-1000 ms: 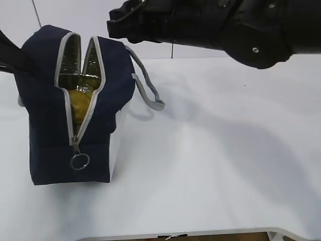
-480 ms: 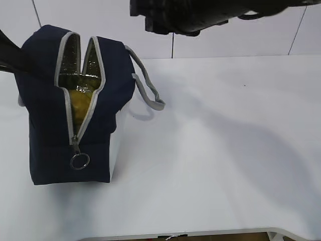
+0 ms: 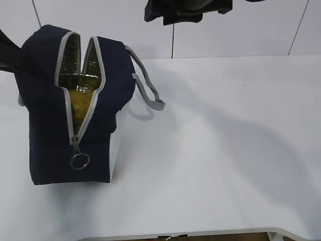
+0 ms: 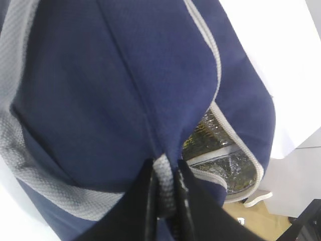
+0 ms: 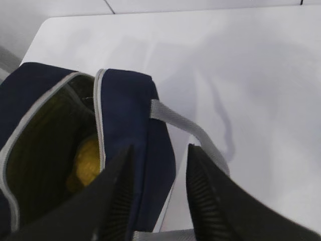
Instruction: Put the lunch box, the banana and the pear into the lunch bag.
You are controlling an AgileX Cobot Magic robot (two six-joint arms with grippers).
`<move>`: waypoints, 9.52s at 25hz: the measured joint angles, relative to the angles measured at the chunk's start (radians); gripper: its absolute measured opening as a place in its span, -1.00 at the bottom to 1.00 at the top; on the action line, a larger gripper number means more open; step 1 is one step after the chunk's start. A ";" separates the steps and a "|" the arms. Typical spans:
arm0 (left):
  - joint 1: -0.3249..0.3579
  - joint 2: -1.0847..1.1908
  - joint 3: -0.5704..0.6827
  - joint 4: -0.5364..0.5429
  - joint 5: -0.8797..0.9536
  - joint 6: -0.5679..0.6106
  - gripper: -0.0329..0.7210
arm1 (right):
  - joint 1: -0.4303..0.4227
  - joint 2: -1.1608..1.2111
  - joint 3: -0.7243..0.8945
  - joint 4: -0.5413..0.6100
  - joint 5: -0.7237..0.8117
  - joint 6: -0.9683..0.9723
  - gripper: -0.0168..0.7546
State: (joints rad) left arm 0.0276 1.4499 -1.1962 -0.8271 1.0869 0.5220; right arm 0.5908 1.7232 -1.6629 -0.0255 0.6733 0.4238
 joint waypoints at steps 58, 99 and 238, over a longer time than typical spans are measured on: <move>0.000 0.000 0.000 0.000 -0.025 0.004 -0.88 | -0.105 0.270 -0.105 0.691 0.041 -0.667 -0.86; -0.499 0.182 -0.046 -0.092 -0.601 0.087 -0.88 | -0.177 0.034 -0.048 -0.038 0.208 -0.260 -0.91; -0.532 0.236 0.095 -0.627 -0.588 0.682 -0.93 | -0.177 -0.620 0.637 0.525 0.034 -0.978 -0.14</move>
State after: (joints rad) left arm -0.5047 1.6859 -1.1012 -1.4544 0.4987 1.2042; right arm 0.4141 1.1028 -1.0263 0.4996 0.7074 -0.5545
